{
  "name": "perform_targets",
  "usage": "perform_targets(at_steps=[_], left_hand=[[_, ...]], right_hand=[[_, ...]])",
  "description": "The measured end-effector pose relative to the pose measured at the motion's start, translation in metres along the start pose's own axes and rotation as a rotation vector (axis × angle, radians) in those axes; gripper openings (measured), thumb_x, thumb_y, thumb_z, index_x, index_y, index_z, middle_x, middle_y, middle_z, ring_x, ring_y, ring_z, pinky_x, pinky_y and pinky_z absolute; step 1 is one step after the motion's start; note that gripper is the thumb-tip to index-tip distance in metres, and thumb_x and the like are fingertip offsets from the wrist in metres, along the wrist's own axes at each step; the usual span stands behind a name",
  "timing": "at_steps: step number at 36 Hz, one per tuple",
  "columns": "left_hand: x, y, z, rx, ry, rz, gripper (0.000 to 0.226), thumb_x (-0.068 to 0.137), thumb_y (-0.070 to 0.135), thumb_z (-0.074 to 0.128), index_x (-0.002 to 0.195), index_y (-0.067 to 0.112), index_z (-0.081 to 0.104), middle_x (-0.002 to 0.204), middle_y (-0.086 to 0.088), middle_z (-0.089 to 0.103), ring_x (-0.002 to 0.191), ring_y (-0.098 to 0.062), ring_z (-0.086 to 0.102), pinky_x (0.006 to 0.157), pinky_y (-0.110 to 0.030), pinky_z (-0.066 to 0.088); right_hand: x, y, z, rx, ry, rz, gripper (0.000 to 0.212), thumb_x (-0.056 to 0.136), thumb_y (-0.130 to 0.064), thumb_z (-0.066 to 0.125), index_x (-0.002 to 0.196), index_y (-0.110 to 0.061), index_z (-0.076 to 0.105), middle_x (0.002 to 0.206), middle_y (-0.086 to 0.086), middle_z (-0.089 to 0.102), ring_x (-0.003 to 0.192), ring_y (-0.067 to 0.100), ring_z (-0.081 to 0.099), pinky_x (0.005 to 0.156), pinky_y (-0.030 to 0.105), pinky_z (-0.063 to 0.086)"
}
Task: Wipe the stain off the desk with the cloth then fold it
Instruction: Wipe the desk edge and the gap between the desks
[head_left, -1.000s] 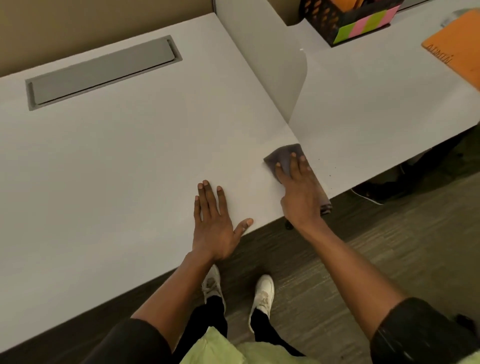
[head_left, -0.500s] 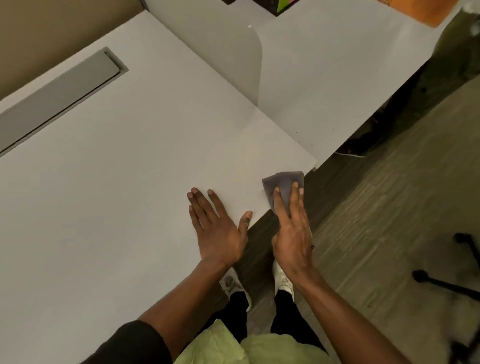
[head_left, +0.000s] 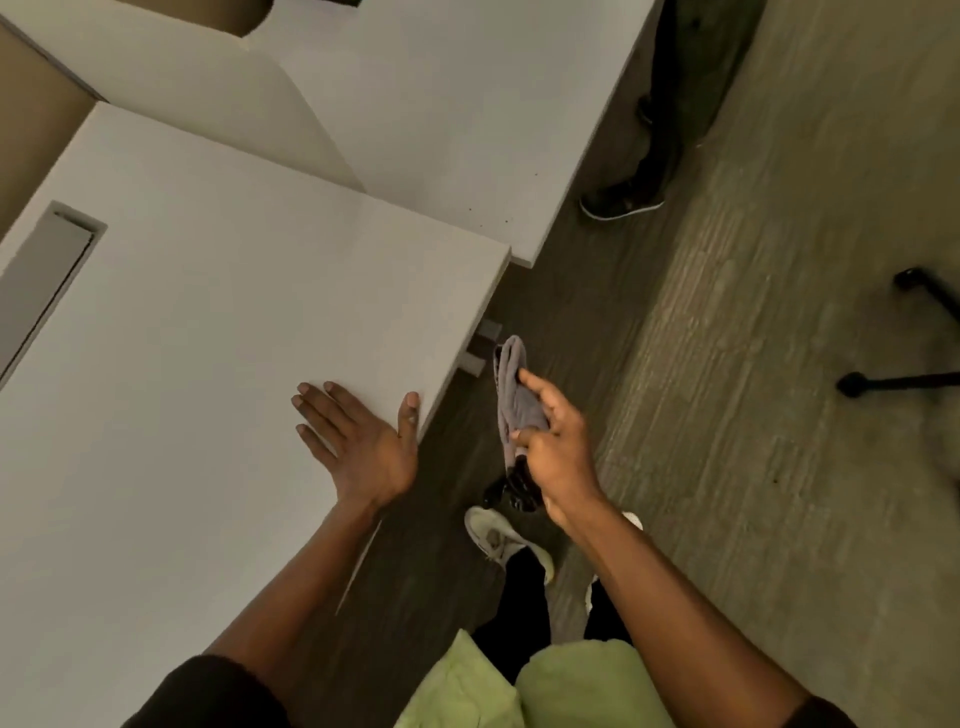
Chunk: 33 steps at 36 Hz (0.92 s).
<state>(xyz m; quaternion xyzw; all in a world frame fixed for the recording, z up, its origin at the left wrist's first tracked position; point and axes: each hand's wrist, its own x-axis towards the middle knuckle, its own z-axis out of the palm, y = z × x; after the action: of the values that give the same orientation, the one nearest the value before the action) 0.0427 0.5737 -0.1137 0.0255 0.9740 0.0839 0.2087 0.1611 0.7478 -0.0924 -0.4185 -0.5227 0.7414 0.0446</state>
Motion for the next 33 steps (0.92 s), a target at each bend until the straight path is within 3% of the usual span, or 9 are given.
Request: perform_targets(at_steps=[5, 9, 13, 16, 19, 22, 26, 29, 33], left_hand=[[0.001, 0.003, -0.004, 0.033, -0.012, -0.023, 0.120, 0.096, 0.090, 0.014, 0.166, 0.003, -0.026, 0.173, -0.017, -0.039, 0.160, -0.033, -0.038, 0.131, -0.054, -0.021], [-0.001, 0.011, -0.009, 0.074, 0.045, -0.005, 0.116, 0.098, 0.086, 0.023, 0.170, 0.003, -0.015, 0.175, -0.016, -0.036, 0.161, -0.035, -0.036, 0.131, -0.057, -0.019], [-0.006, 0.026, -0.002, 0.076, 0.145, 0.082, 0.109, 0.103, 0.079, 0.034, 0.172, 0.005, -0.007, 0.178, -0.014, -0.030, 0.164, -0.033, -0.032, 0.132, -0.055, -0.014], [-0.006, 0.027, 0.012, 0.151, 0.185, 0.215, 0.104, 0.107, 0.076, 0.031, 0.173, 0.006, -0.007, 0.181, -0.012, -0.021, 0.167, -0.031, -0.022, 0.135, -0.054, -0.008], [-0.003, 0.022, 0.016, 0.229, 0.238, 0.259, 0.102, 0.107, 0.077, 0.028, 0.171, 0.002, 0.001, 0.182, -0.018, -0.004, 0.169, -0.038, -0.005, 0.135, -0.060, 0.004], [0.003, 0.017, 0.013, 0.276, 0.267, 0.305, 0.103, 0.103, 0.081, 0.029, 0.165, 0.000, 0.014, 0.177, -0.021, 0.009, 0.164, -0.043, 0.009, 0.128, -0.067, 0.019], [0.008, 0.010, 0.018, 0.286, 0.346, 0.304, 0.102, 0.102, 0.084, 0.031, 0.162, 0.002, 0.021, 0.173, -0.019, 0.018, 0.160, -0.043, 0.019, 0.124, -0.068, 0.028], [0.010, 0.008, 0.021, 0.267, 0.387, 0.307, 0.098, 0.104, 0.083, 0.026, 0.160, 0.002, 0.025, 0.172, -0.018, 0.022, 0.159, -0.042, 0.023, 0.122, -0.067, 0.030], [0.008, 0.006, 0.022, 0.253, 0.403, 0.323, 0.096, 0.106, 0.079, 0.021, 0.161, 0.002, 0.026, 0.172, -0.017, 0.021, 0.159, -0.040, 0.023, 0.122, -0.066, 0.029]], right_hand=[[0.007, 0.010, -0.009, 0.193, -0.025, 0.047, 0.074, 0.086, 0.023, 0.052, 0.142, -0.023, 0.061, 0.136, -0.006, 0.067, 0.117, 0.002, 0.068, 0.087, 0.020, 0.060], [0.019, 0.009, -0.014, 0.358, -0.046, 0.095, 0.076, 0.086, 0.024, 0.051, 0.145, -0.022, 0.061, 0.143, 0.001, 0.066, 0.127, 0.017, 0.066, 0.103, 0.038, 0.059], [0.034, 0.005, -0.021, 0.494, -0.036, 0.168, 0.075, 0.085, 0.021, 0.053, 0.142, -0.026, 0.063, 0.126, 0.002, 0.075, 0.115, 0.021, 0.073, 0.100, 0.043, 0.061], [0.051, 0.003, -0.024, 0.611, -0.056, 0.177, 0.066, 0.087, 0.014, 0.057, 0.141, -0.024, 0.063, 0.129, 0.009, 0.074, 0.119, 0.030, 0.071, 0.107, 0.052, 0.056], [0.062, -0.006, -0.023, 0.655, -0.059, 0.149, 0.060, 0.087, 0.003, 0.070, 0.142, -0.019, 0.062, 0.129, 0.010, 0.074, 0.118, 0.030, 0.072, 0.108, 0.053, 0.055], [0.068, -0.014, -0.020, 0.626, -0.029, 0.093, 0.066, 0.082, 0.001, 0.081, 0.143, -0.018, 0.060, 0.127, 0.007, 0.075, 0.115, 0.026, 0.074, 0.103, 0.051, 0.058], [0.080, -0.023, -0.009, 0.427, 0.028, -0.028, 0.074, 0.083, 0.011, 0.077, 0.147, -0.020, 0.055, 0.141, 0.006, 0.067, 0.124, 0.021, 0.068, 0.104, 0.044, 0.059], [0.089, -0.029, 0.004, 0.340, 0.035, -0.081, 0.075, 0.087, 0.013, 0.071, 0.153, -0.017, 0.050, 0.148, 0.008, 0.062, 0.131, 0.022, 0.064, 0.110, 0.048, 0.054], [0.095, -0.034, 0.026, 0.157, 0.093, -0.164, 0.070, 0.090, 0.007, 0.070, 0.153, -0.017, 0.052, 0.148, 0.006, 0.062, 0.132, 0.023, 0.063, 0.111, 0.042, 0.053]])
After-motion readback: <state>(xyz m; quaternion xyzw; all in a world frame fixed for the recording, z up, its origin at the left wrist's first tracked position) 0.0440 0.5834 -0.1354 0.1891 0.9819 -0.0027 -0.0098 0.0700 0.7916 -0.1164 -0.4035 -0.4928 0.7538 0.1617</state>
